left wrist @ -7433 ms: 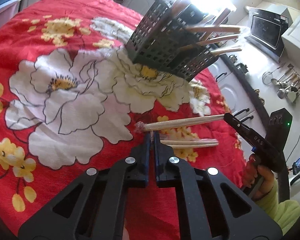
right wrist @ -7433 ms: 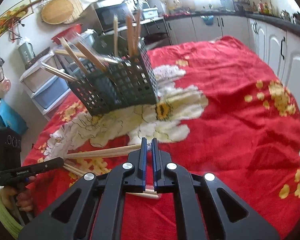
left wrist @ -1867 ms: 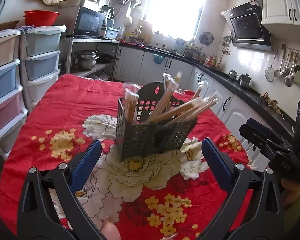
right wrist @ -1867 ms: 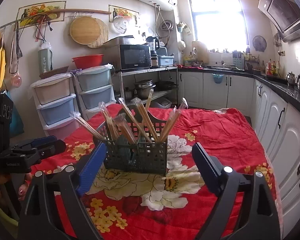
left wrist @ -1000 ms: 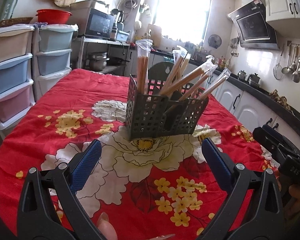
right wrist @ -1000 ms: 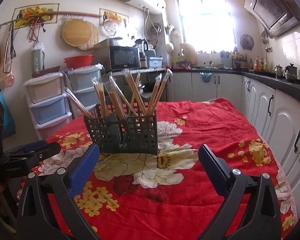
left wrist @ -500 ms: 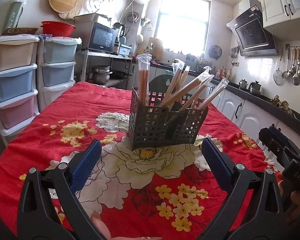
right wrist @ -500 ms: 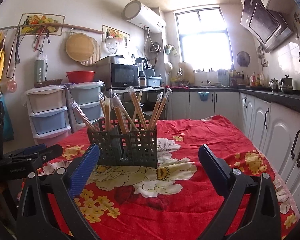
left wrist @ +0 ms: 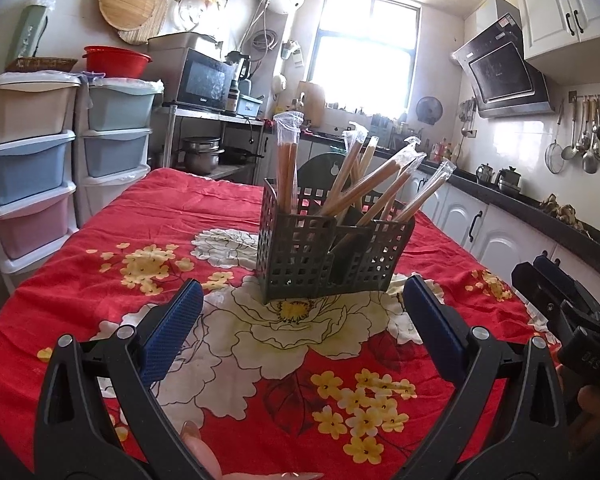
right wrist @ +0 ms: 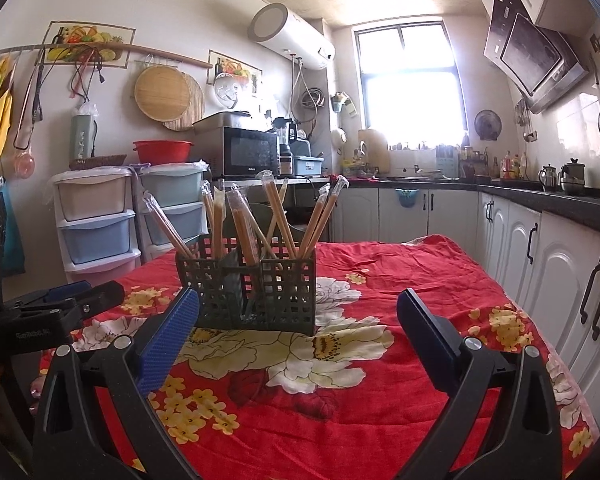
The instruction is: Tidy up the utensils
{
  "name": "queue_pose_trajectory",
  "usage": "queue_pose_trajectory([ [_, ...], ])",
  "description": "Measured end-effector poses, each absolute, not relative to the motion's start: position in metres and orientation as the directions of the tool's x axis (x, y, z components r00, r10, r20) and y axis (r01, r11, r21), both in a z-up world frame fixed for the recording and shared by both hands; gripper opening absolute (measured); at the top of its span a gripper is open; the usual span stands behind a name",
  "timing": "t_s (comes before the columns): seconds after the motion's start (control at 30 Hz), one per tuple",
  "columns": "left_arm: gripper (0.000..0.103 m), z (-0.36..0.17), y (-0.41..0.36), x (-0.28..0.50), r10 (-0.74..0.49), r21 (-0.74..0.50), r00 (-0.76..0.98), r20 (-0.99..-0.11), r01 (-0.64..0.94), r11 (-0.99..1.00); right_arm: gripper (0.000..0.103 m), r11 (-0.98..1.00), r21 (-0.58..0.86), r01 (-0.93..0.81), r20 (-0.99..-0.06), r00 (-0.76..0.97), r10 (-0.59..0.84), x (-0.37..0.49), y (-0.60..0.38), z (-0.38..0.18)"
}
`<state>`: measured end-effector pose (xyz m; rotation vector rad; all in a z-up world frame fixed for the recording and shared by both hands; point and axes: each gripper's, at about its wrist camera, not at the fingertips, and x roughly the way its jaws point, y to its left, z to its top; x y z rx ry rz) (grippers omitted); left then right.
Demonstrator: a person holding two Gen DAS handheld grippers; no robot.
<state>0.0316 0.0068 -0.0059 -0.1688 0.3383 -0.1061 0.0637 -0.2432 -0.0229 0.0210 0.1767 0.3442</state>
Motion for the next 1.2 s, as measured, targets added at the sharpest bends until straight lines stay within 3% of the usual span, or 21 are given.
queue_pose_trajectory([
  [1.2,0.092,-0.0051,0.0080,0.0303,-0.125,-0.181,0.940,-0.316,0.070,0.981,0.096,0.943,0.061,-0.328,-0.171,0.927,0.334,0.0654,-0.2458,-0.0240],
])
